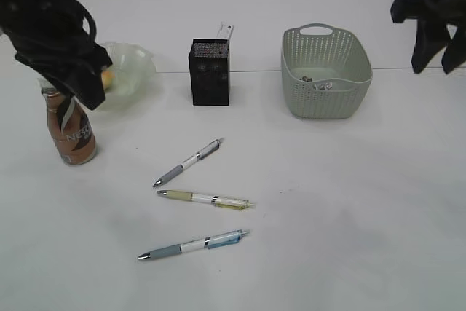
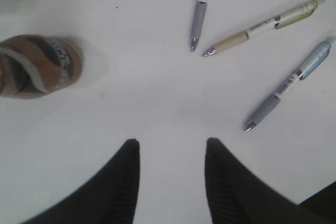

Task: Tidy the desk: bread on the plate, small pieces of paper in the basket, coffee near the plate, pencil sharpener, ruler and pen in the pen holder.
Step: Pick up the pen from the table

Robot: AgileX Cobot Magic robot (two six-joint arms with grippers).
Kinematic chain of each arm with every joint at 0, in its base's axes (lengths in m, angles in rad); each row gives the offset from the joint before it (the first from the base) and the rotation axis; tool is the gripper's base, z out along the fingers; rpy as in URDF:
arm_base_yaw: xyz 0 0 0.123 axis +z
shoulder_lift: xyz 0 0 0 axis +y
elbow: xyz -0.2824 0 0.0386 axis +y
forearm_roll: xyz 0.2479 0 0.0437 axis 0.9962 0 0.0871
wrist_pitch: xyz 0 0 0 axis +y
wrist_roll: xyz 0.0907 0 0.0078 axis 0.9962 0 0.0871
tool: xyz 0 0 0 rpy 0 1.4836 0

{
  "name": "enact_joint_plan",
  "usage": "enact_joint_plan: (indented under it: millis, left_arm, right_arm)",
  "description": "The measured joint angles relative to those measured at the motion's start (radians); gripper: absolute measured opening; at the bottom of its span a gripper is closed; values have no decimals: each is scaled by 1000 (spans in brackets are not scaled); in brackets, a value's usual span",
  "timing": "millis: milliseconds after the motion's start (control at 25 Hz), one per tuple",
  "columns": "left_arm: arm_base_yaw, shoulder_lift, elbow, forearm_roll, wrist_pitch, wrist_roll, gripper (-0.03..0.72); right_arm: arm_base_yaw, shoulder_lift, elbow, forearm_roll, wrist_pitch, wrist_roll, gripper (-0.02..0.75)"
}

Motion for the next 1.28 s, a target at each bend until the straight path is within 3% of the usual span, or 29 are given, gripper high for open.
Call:
enact_joint_plan:
  millis: [280,480,800,1280]
  left_arm:
    - [-37,102,-59,15,-50,20,351]
    - [-44,224,-205,-1,-48,52,389]
    - [-51,506,-448,-60,-12,113,386]
    - [-81,644,-471,-5,-10,133,380]
  right_arm:
    - [0,-23,183,0,-4,-2,291]
    - [0,-23,207,19,-6,-2,290]
    - [0,-23,207,19,-10,-2,289]
    - [0,-23,207,19,-12,-4,288]
